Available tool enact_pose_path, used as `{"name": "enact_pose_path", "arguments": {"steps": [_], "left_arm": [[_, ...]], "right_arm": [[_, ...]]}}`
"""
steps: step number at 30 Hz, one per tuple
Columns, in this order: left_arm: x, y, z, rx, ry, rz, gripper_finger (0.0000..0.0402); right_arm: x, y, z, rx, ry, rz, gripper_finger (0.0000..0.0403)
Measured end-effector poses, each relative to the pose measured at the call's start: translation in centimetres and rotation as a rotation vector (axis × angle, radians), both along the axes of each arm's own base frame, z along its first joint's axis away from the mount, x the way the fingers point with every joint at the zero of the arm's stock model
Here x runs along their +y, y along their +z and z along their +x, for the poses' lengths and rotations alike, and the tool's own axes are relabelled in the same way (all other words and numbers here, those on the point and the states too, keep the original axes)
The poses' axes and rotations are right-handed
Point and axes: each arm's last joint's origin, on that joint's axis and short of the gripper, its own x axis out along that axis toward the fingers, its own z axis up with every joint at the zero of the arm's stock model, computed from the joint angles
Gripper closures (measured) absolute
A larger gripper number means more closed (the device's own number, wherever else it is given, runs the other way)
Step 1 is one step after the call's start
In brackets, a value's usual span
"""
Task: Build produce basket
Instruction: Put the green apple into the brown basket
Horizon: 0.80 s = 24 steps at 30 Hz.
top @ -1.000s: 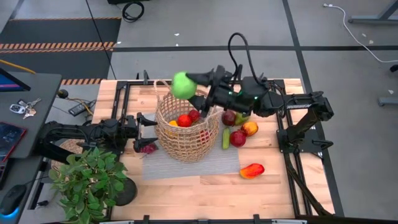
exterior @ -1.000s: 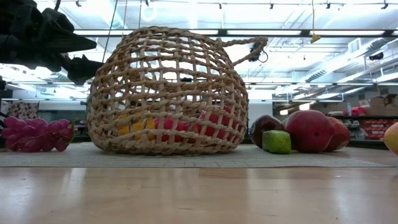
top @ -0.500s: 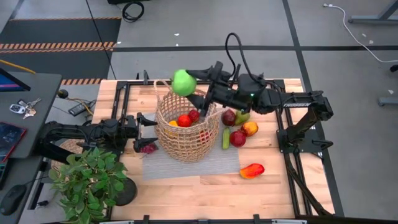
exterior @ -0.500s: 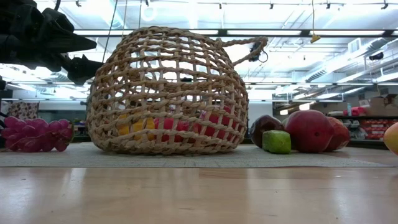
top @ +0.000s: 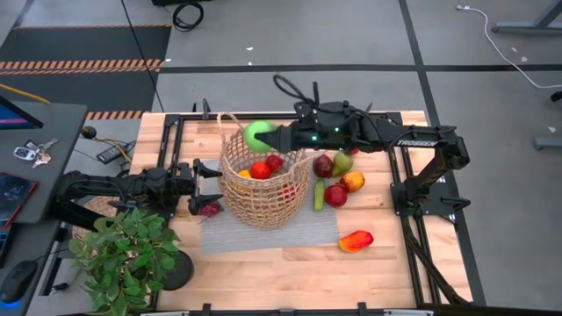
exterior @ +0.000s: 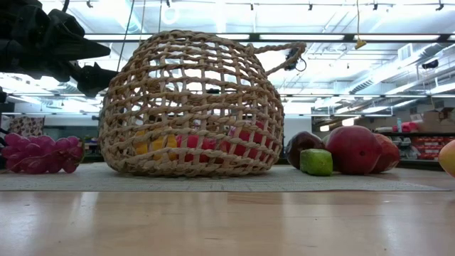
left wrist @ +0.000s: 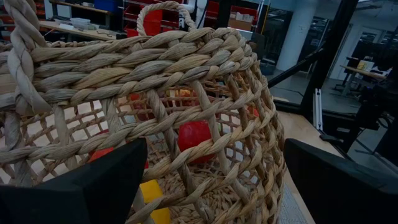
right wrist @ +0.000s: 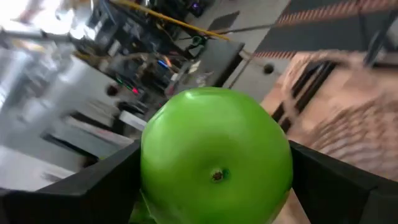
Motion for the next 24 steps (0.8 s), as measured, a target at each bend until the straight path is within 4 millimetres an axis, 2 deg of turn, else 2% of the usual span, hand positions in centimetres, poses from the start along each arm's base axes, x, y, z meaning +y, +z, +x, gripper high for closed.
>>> {"name": "enact_pose_path", "arguments": {"steps": [5,13,16,20,24], "left_arm": [[0.0,0.0,0.0,0.000,0.000,0.000,0.0015],[0.0,0.0,0.0,0.000,0.000,0.000,0.0015],[0.0,0.0,0.0,0.000,0.000,0.000,0.0015],[0.0,0.0,0.0,0.000,0.000,0.000,0.0015],[0.0,0.0,0.0,-0.002,0.000,0.000,0.0015]], "right_arm": [[-0.1,0.1,0.0,0.025,0.023,-0.154,0.0033],[-0.8,0.8,0.1,-0.033,0.003,-0.215,0.0033],[-1.1,0.7,0.1,-0.002,0.018,-0.346,0.0033],[-1.2,-0.2,0.7,0.054,-0.010,-0.492,0.0033],[-1.4,-2.3,2.0,0.149,-0.014,-0.553,0.0033]]}}
